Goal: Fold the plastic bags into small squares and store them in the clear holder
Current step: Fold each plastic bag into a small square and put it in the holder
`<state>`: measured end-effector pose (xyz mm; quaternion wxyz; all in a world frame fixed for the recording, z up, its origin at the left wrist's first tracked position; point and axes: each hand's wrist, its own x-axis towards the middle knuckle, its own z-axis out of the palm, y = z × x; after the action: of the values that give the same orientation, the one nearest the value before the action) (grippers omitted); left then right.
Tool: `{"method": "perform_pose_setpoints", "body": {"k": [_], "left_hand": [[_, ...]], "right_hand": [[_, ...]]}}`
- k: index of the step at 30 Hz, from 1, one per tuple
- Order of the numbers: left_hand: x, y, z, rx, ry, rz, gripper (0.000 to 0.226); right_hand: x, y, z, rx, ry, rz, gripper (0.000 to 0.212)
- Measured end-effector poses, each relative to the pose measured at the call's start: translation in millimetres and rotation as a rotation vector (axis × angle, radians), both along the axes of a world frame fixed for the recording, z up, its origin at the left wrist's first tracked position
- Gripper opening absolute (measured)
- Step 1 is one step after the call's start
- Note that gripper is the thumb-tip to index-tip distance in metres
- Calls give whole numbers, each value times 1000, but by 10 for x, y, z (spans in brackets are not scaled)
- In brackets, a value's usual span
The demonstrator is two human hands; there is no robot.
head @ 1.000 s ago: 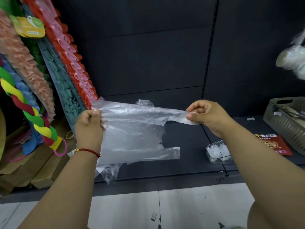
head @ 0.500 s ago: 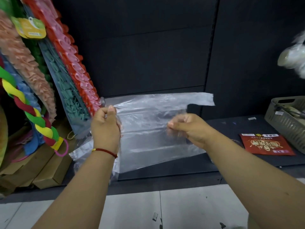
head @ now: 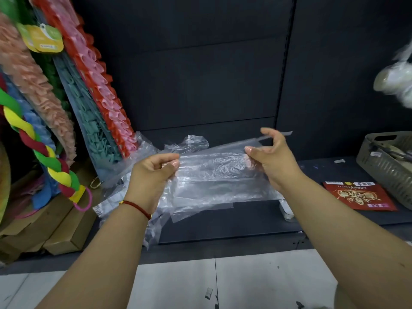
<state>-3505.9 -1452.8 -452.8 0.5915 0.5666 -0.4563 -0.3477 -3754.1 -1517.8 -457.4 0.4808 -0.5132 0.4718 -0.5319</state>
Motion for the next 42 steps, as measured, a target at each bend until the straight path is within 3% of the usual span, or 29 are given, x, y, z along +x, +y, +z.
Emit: {"method": "perform_pose_setpoints", "body": {"k": [5,9,13,20,22,26,29,33,38,42], "left_hand": [[15,-11,-5,8,-24,6,31],[35,7,20,11,-43,-8,37],[44,13,50,13,-106,35,28],[26,26,64,-21,-194,74,17],[22,25,59,-28,-230,81,17],[27,17,74,-41,-245,41,23],[-13,14,70,-80,-112,-59,23],[-122,-12,-10,-130,-91,55,22],[-178,24,-46,-269,-322,132,20],[-138,-5,-36,-255,-305,211,13]], "right_hand": [[-44,32,63,-85,119,112,21],[-88,31,102,-57,300,212,32],[-111,-6,117,-86,424,169,32],[-137,-29,134,-139,553,83,4],[-140,-43,125,-172,625,33,10],[-148,-29,142,-158,514,76,16],[-126,21,153,-114,438,124,19],[-31,86,140,-210,480,68,20],[12,109,114,-277,600,-12,17],[24,126,123,-256,558,-24,12]]}}
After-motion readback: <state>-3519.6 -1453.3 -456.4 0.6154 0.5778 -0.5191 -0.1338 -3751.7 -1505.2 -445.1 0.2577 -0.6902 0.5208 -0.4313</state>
